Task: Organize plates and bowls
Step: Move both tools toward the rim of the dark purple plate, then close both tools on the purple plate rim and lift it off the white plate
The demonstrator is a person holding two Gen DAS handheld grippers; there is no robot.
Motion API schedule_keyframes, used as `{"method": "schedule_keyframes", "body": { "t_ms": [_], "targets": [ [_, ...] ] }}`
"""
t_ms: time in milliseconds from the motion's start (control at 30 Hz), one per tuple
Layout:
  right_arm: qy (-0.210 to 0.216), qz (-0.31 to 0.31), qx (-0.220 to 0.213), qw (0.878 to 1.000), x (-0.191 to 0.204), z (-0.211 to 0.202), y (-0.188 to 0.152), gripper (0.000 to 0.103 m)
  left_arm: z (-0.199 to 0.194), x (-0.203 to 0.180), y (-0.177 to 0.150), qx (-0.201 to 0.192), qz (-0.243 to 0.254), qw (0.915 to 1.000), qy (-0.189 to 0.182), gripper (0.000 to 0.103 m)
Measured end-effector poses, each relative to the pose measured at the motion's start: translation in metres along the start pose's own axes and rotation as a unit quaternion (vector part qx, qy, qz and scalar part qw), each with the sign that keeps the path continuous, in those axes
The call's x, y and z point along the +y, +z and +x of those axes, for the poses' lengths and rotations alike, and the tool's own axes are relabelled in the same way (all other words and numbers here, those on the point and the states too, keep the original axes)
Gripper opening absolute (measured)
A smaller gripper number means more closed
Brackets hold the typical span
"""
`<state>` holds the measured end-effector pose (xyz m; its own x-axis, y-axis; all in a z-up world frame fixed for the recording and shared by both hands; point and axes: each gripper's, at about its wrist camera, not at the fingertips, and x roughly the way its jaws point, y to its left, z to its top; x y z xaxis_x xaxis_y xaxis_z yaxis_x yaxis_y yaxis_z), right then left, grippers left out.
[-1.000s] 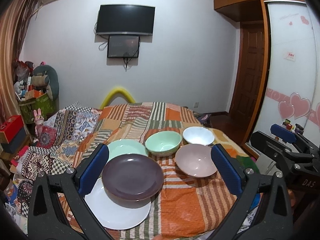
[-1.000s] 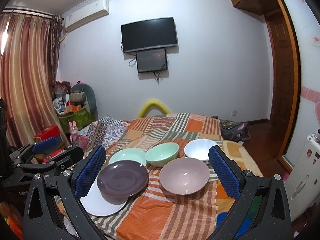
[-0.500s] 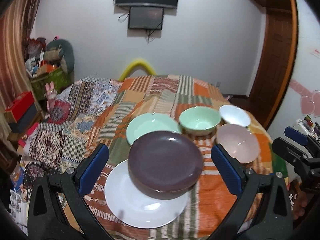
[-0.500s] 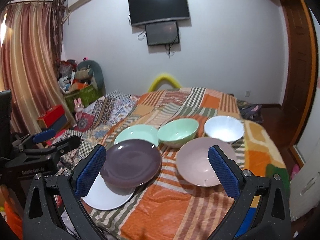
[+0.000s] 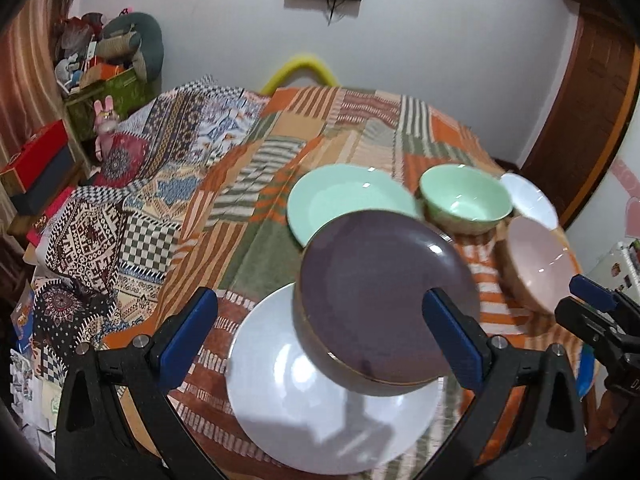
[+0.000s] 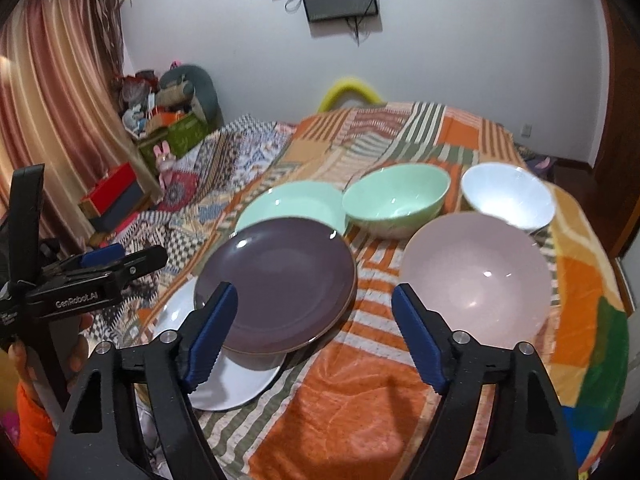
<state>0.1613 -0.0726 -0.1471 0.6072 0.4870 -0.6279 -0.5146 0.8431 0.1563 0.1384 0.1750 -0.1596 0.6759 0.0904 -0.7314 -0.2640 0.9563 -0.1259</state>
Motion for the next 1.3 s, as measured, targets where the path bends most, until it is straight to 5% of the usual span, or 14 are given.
{"method": "schedule_keyframes", "body": {
  "t_ms": [167, 567, 733, 900, 1133, 1300],
  "targets": [
    [0.009, 0.001, 0.036, 0.999, 0.001, 0.026, 0.000, 0.064, 0.024, 0.016, -0.004, 0.029, -0.012, 0.9995, -0.008, 0.101],
    [0.006, 0.030, 0.095, 0.995, -0.010, 0.069, -0.007, 0.041, 0.075, 0.027, -0.003, 0.080, -0.040, 0.9953, -0.036, 0.078],
    [0.002, 0.033, 0.106, 0.994, -0.014, 0.080, -0.008, 0.037, 0.088, 0.027, 0.001, 0.085, -0.041, 0.9947, -0.041, 0.067],
    [-0.002, 0.033, 0.114, 0.993, -0.016, 0.089, -0.008, 0.032, 0.101, 0.025, 0.004, 0.097, -0.037, 0.9930, -0.056, 0.044],
    [-0.005, 0.037, 0.119, 0.992, -0.024, 0.097, -0.008, 0.028, 0.117, 0.023, 0.006, 0.107, -0.039, 0.9916, -0.062, 0.031],
    [-0.003, 0.038, 0.127, 0.991, -0.023, 0.103, -0.009, 0.026, 0.118, 0.022, 0.007, 0.103, -0.038, 0.9922, -0.060, 0.031]
  ]
}}
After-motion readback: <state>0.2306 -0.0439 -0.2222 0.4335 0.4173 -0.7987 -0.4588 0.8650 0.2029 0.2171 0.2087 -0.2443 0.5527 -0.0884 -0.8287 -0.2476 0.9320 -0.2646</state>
